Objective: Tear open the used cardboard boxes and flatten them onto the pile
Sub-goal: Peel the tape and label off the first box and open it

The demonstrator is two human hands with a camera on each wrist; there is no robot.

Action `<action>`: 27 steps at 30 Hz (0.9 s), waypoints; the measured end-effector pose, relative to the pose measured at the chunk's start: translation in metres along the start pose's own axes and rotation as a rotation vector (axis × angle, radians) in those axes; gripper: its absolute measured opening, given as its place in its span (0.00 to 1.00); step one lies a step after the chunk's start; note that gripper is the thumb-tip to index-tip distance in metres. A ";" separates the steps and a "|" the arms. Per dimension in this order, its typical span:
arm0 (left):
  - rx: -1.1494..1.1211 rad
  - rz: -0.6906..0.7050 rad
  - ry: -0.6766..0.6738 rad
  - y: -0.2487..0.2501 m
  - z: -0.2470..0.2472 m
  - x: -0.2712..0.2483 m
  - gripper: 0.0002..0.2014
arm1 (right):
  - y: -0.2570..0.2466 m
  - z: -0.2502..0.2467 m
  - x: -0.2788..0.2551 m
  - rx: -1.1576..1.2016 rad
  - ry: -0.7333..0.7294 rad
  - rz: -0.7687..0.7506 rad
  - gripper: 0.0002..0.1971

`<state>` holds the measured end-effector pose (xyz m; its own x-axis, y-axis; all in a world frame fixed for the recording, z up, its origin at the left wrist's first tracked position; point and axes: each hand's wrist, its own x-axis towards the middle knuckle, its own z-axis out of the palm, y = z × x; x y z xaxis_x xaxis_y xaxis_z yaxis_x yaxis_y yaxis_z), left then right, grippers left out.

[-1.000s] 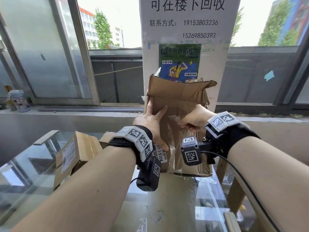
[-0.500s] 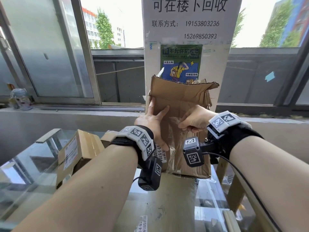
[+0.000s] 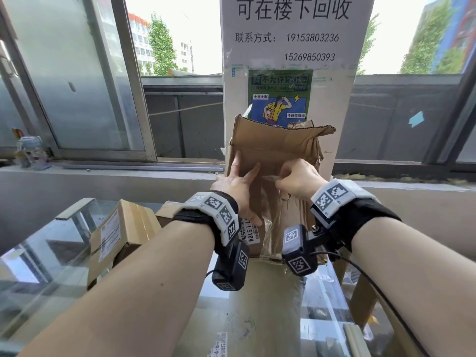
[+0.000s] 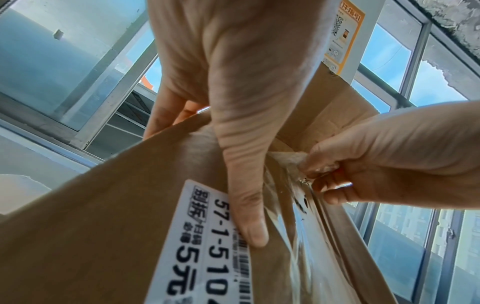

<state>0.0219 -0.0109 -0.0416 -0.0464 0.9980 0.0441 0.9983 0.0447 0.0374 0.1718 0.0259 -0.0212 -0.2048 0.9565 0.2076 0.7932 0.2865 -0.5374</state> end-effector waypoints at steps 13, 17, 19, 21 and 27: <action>-0.060 0.019 -0.039 -0.002 0.005 -0.001 0.74 | 0.016 0.015 0.014 0.697 0.018 0.062 0.13; -0.044 0.016 -0.048 -0.005 0.004 0.004 0.73 | 0.014 0.012 0.014 0.746 0.002 0.103 0.15; -0.023 0.018 -0.062 -0.002 0.003 0.005 0.73 | 0.015 0.013 0.015 0.773 0.034 0.135 0.16; -0.010 0.009 -0.073 0.001 0.002 0.007 0.72 | 0.015 0.017 0.017 0.809 0.052 0.168 0.15; 0.006 0.001 -0.084 0.000 0.002 0.008 0.71 | 0.011 0.025 0.016 0.920 0.043 0.198 0.13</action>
<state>0.0212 -0.0031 -0.0428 -0.0429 0.9983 -0.0395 0.9985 0.0442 0.0313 0.1627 0.0458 -0.0447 -0.0785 0.9949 0.0638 0.0432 0.0673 -0.9968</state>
